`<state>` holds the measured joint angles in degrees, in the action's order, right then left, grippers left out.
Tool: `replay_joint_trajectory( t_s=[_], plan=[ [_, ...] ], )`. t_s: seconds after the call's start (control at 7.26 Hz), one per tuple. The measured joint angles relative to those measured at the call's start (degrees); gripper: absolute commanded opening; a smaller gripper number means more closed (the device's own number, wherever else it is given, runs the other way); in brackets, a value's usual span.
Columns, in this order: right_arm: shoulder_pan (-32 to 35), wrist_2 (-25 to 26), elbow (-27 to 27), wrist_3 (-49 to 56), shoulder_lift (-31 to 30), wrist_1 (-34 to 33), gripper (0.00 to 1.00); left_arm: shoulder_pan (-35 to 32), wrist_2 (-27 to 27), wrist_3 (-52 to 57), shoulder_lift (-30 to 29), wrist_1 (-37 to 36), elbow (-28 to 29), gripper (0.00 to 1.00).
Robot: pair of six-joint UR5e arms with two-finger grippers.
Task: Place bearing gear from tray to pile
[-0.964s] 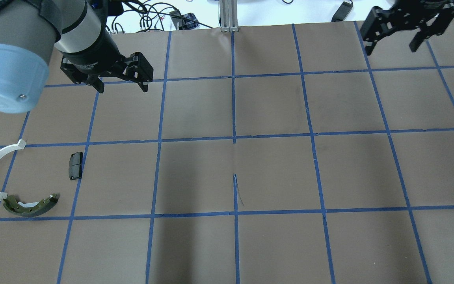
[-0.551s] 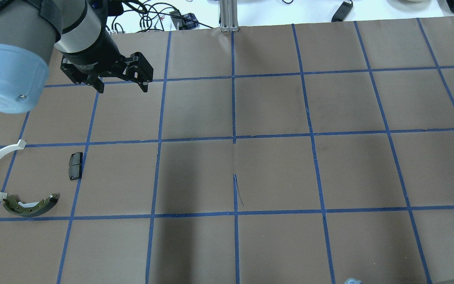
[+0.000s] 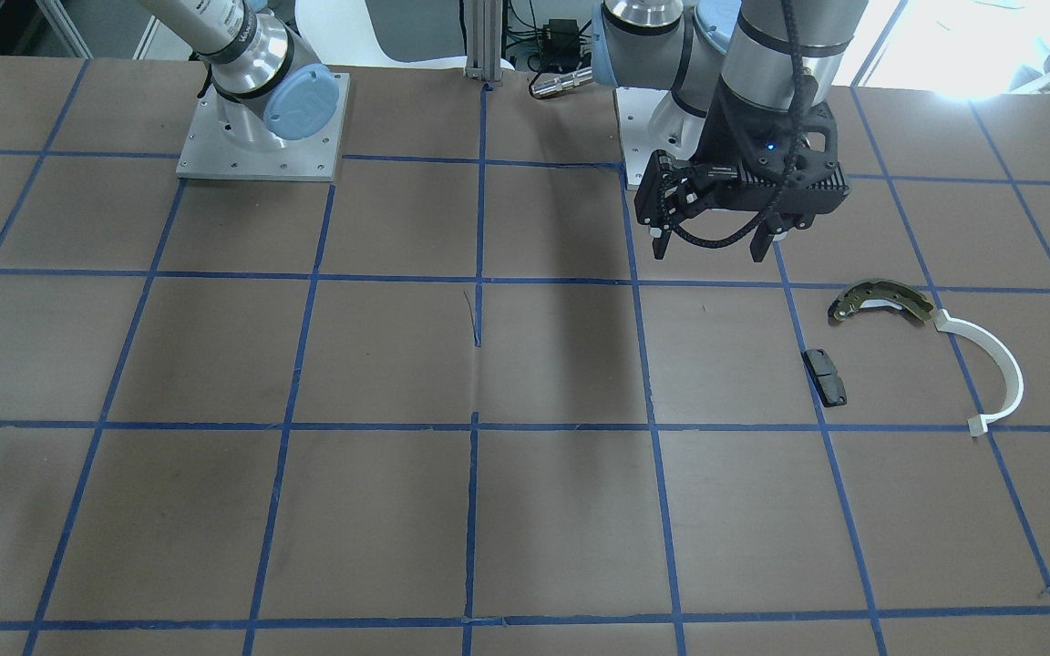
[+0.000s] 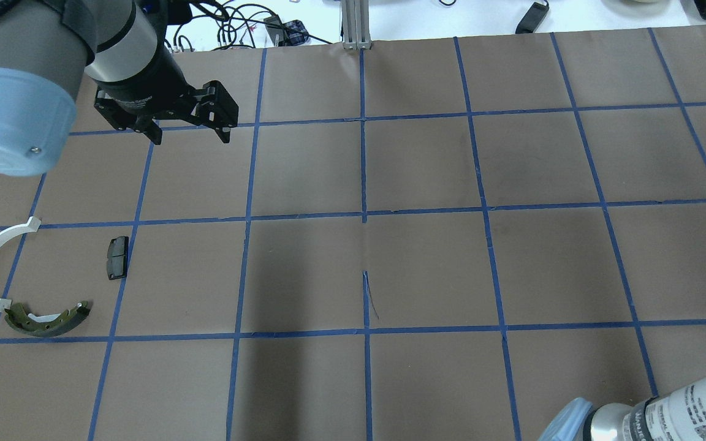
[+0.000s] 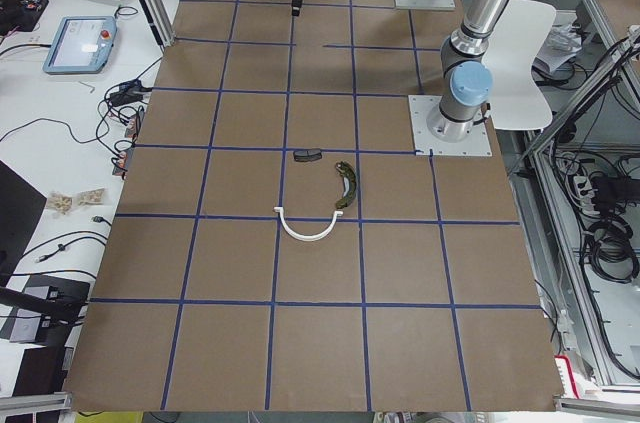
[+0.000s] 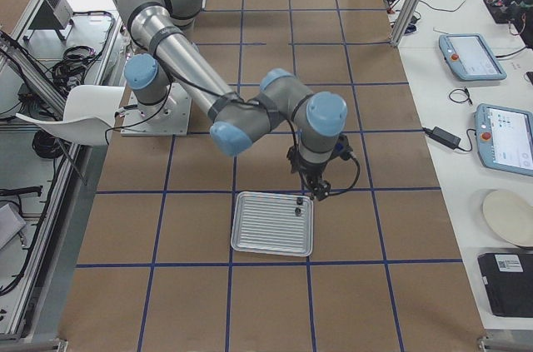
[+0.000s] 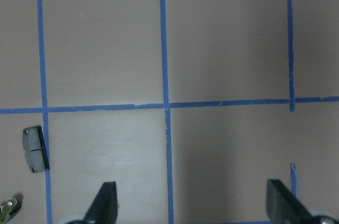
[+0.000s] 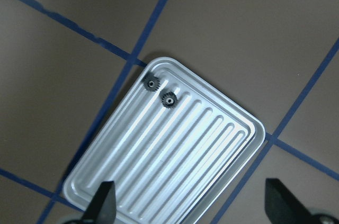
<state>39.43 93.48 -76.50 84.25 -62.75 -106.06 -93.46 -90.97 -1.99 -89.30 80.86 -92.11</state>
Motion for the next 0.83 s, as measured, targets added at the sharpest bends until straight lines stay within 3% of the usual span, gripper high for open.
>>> replay_joint_trajectory(
  t_s=[0.41, 0.83],
  plan=[
    [-2.1, -1.0, -4.2, 6.6, 5.7, -5.2, 0.99, 0.0, 0.0, -0.1, 0.0, 0.0, -0.1, 1.0],
    [-1.9, -3.5, -14.7, 2.3, 6.2, -19.6, 0.95, -0.1, 0.0, -0.2, 0.0, 0.0, 0.0, 1.0]
  ],
)
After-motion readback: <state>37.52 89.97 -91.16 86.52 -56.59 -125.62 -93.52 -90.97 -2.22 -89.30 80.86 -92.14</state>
